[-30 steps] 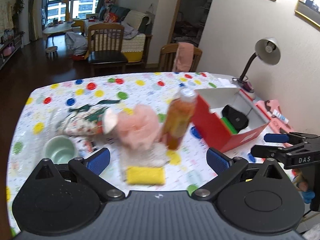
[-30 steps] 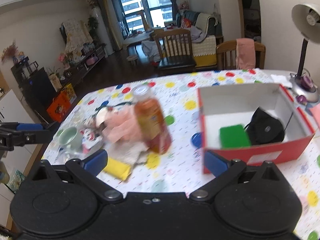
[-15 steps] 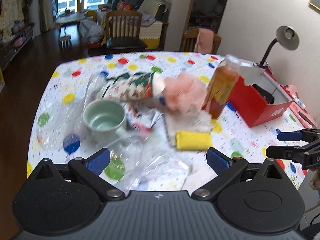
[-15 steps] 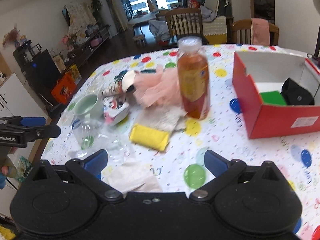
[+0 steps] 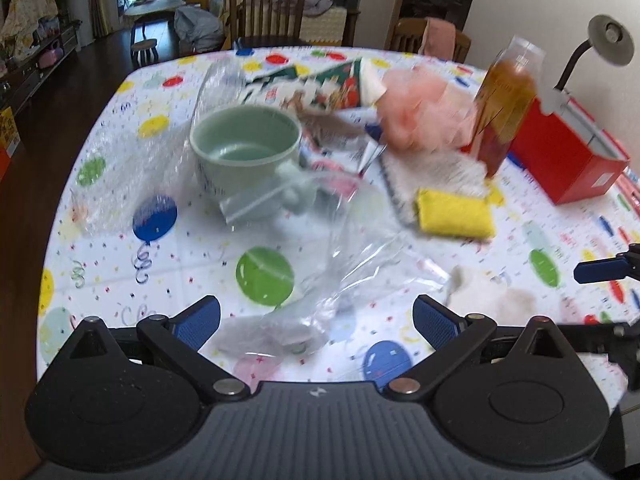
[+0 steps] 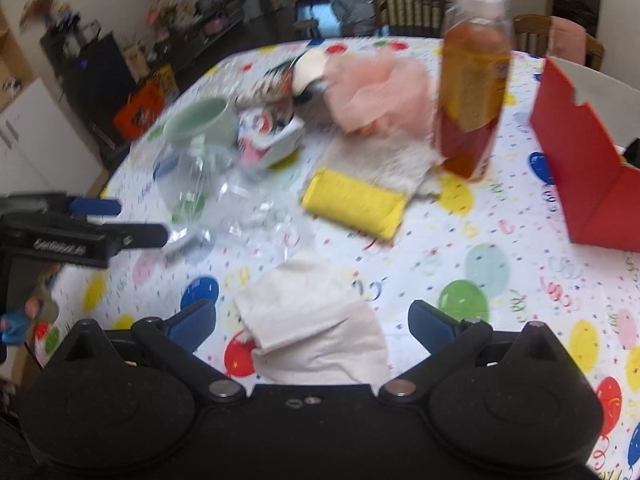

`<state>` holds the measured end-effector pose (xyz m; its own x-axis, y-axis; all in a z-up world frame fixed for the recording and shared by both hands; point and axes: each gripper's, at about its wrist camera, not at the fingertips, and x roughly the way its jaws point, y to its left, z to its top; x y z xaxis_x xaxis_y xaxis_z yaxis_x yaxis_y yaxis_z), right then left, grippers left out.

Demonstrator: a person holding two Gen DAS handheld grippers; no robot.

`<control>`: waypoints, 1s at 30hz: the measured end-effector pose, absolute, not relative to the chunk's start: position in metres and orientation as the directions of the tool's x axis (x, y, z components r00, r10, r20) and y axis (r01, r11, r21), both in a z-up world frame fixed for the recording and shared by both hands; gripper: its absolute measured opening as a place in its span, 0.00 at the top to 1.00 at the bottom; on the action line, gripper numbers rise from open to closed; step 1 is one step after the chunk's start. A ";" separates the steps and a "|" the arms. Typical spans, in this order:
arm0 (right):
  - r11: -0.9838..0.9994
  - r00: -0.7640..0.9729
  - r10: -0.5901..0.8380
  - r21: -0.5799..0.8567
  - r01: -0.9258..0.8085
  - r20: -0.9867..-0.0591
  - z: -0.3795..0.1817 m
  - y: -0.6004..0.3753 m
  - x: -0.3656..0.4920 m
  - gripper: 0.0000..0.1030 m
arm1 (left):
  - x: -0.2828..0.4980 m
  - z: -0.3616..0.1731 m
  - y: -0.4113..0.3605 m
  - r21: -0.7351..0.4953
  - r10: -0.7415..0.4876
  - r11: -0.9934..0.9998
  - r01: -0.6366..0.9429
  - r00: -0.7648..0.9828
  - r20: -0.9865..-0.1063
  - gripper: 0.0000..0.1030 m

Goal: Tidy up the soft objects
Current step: 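Grasp the clear plastic bag with the left tool while the right tool grasps the white cloth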

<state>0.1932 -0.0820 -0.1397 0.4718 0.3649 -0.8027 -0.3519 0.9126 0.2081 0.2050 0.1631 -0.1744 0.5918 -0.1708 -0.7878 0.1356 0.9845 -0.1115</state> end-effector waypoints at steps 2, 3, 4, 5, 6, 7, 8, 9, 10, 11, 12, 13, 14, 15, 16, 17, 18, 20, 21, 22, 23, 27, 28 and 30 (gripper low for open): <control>0.908 0.454 0.353 0.183 -0.377 -0.818 -0.148 -0.072 0.193 0.02 | 0.208 -0.183 0.159 -0.071 -0.147 0.986 0.149 0.595 -0.790 0.00; 0.905 0.447 0.347 0.171 -0.389 -0.824 -0.152 -0.068 0.193 0.02 | 0.209 -0.187 0.157 -0.052 -0.137 0.986 0.158 0.596 -0.791 0.00; 0.904 0.441 0.338 0.157 -0.397 -0.831 -0.156 -0.063 0.192 0.03 | 0.210 -0.190 0.156 -0.038 -0.130 0.986 0.165 0.594 -0.794 0.01; 0.902 0.431 0.331 0.147 -0.407 -0.840 -0.161 -0.059 0.193 0.04 | 0.211 -0.193 0.155 -0.032 -0.128 0.985 0.170 0.591 -0.797 0.01; 0.898 0.420 0.325 0.137 -0.418 -0.847 -0.165 -0.055 0.193 0.04 | 0.213 -0.195 0.155 -0.029 -0.127 0.985 0.173 0.588 -0.799 0.01; 0.894 0.410 0.318 0.125 -0.431 -0.855 -0.168 -0.051 0.193 0.06 | 0.214 -0.198 0.155 -0.023 -0.122 0.985 0.174 0.585 -0.802 0.01; 0.890 0.405 0.309 0.113 -0.441 -0.860 -0.172 -0.048 0.193 0.08 | 0.215 -0.200 0.155 -0.018 -0.118 0.984 0.175 0.582 -0.804 0.01; 0.887 0.401 0.301 0.100 -0.450 -0.865 -0.175 -0.044 0.193 0.09 | 0.215 -0.202 0.155 -0.012 -0.114 0.984 0.176 0.582 -0.805 0.01; 0.885 0.400 0.292 0.088 -0.456 -0.869 -0.178 -0.042 0.193 0.12 | 0.216 -0.203 0.155 -0.006 -0.107 0.985 0.174 0.580 -0.808 0.01; 0.885 0.400 0.283 0.076 -0.459 -0.872 -0.181 -0.040 0.194 0.15 | 0.217 -0.205 0.156 -0.004 -0.105 0.985 0.172 0.577 -0.810 0.03; 0.886 0.400 0.275 0.069 -0.459 -0.874 -0.183 -0.038 0.194 0.17 | 0.218 -0.206 0.156 -0.005 -0.102 0.986 0.169 0.574 -0.812 0.06; 0.885 0.399 0.276 0.069 -0.461 -0.874 -0.184 -0.037 0.195 0.19 | 0.219 -0.208 0.157 -0.006 -0.098 0.987 0.160 0.572 -0.814 0.08; 0.885 0.400 0.269 0.061 -0.461 -0.876 -0.186 -0.037 0.195 0.20 | 0.220 -0.209 0.159 -0.009 -0.095 0.988 0.152 0.569 -0.817 0.09; 0.886 0.400 0.262 0.054 -0.460 -0.878 -0.187 -0.037 0.196 0.25 | 0.221 -0.209 0.160 -0.011 -0.091 0.990 0.143 0.568 -0.818 0.15; 0.886 0.399 0.260 0.053 -0.461 -0.879 -0.187 -0.037 0.196 0.28 | 0.221 -0.209 0.161 -0.009 -0.085 0.991 0.135 0.568 -0.819 0.19; 0.887 0.404 0.254 0.045 -0.460 -0.879 -0.188 -0.038 0.195 0.31 | 0.222 -0.210 0.162 -0.007 -0.078 0.992 0.125 0.569 -0.819 0.22; 0.888 0.410 0.246 0.035 -0.458 -0.878 -0.188 -0.037 0.195 0.33 | 0.223 -0.210 0.164 -0.009 -0.074 0.993 0.116 0.570 -0.819 0.26; 0.891 0.414 0.245 0.035 -0.453 -0.877 -0.187 -0.039 0.195 0.41 | 0.223 -0.209 0.167 -0.022 -0.075 0.995 0.099 0.572 -0.817 0.31; 0.894 0.421 0.242 0.033 -0.446 -0.874 -0.186 -0.041 0.195 0.45 | 0.223 -0.209 0.169 -0.028 -0.077 0.995 0.094 0.571 -0.817 0.34; 0.896 0.424 0.240 0.032 -0.443 -0.873 -0.186 -0.042 0.195 0.50 | 0.223 -0.208 0.169 -0.028 -0.075 0.995 0.091 0.572 -0.817 0.35; 0.895 0.425 0.240 0.029 -0.445 -0.873 -0.185 -0.042 0.195 0.55 | 0.223 -0.208 0.169 -0.020 -0.067 0.996 0.088 0.576 -0.815 0.36; 0.889 0.438 0.238 0.012 -0.458 -0.867 -0.183 -0.044 0.191 0.72 | 0.220 -0.205 0.167 -0.015 -0.066 0.996 0.093 0.582 -0.811 0.44; 0.890 0.442 0.234 0.008 -0.457 -0.866 -0.183 -0.045 0.190 0.76 | 0.219 -0.205 0.166 -0.014 -0.069 0.995 0.097 0.581 -0.811 0.49; 0.890 0.442 0.236 0.010 -0.456 -0.865 -0.182 -0.048 0.190 0.83 | 0.215 -0.202 0.165 0.004 -0.051 0.996 0.090 0.593 -0.804 0.51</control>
<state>0.1897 -0.0476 -0.1818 0.4418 0.2361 -0.8655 -0.4557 0.8901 0.0102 0.2153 0.1653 -0.2018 0.5927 -0.0509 -0.8038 0.0904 0.9959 0.0036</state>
